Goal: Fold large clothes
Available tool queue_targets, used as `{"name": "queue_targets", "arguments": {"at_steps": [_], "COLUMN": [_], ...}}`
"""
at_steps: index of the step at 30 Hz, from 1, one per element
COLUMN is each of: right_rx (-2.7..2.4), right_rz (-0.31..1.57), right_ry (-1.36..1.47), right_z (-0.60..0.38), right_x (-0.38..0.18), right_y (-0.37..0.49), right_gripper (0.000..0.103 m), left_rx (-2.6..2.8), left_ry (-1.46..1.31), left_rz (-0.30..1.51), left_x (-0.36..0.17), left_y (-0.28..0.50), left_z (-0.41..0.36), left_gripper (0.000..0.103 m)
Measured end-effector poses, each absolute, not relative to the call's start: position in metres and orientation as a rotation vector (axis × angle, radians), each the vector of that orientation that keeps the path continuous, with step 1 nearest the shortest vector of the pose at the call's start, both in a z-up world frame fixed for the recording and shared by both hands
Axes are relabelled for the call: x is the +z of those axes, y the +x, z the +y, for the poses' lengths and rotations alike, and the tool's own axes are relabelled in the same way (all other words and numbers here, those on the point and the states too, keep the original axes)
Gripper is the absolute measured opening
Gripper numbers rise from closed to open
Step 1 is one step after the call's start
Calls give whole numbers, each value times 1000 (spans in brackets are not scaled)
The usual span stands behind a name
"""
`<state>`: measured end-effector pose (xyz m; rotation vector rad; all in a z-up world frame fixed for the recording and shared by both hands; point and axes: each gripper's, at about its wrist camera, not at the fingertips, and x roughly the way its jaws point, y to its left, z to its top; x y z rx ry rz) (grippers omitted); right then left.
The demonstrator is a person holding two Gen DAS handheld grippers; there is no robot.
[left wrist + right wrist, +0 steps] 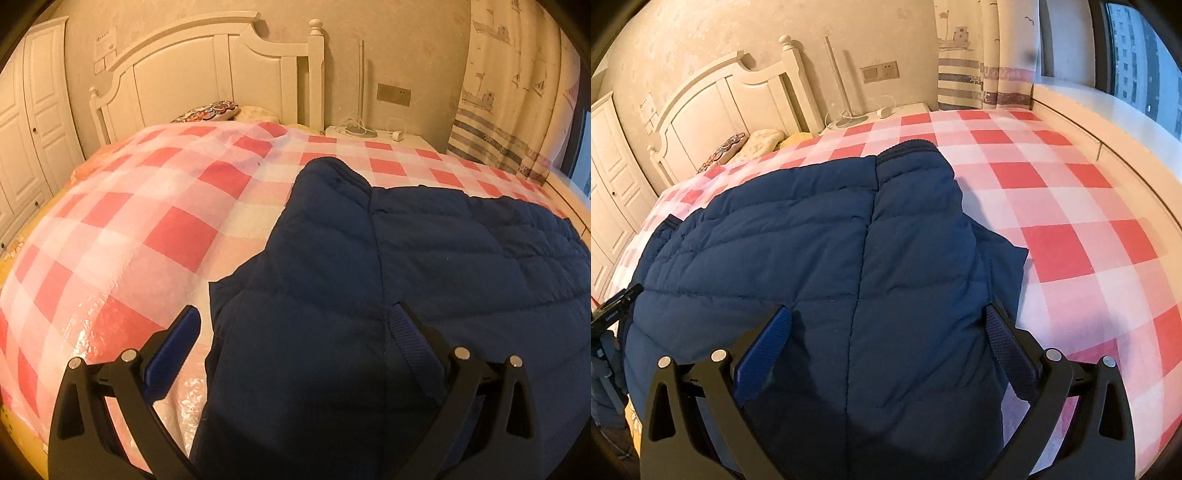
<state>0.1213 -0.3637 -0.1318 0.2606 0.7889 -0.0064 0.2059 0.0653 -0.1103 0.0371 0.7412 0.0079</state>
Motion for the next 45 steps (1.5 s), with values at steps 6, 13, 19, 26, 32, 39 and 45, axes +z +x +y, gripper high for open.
{"name": "queue_targets", "arguments": {"at_steps": [6, 13, 19, 26, 32, 39, 45], "right_rx": [-1, -94, 81, 160, 174, 95, 76], "right_rz": [786, 641, 622, 727, 735, 685, 715], "right_ry": [268, 166, -26, -170, -158, -46, 59], "right_z": [-366, -338, -250, -203, -206, -250, -298], "right_x": [-131, -98, -81, -131, -132, -108, -134], "right_y": [122, 93, 80, 95, 91, 73, 75], "right_gripper": [98, 98, 98, 99, 99, 98, 99], "left_rx": [9, 14, -117, -83, -102, -90, -92], "left_ry": [36, 35, 98, 259, 245, 172, 142], "left_rz": [742, 692, 640, 669, 678, 639, 659], "left_x": [-111, -91, -79, -126, -127, -115, -127], "left_y": [206, 177, 144, 147, 147, 127, 128], "left_z": [66, 52, 0, -35, -31, 5, 31], "left_gripper": [101, 101, 101, 101, 101, 101, 101]}}
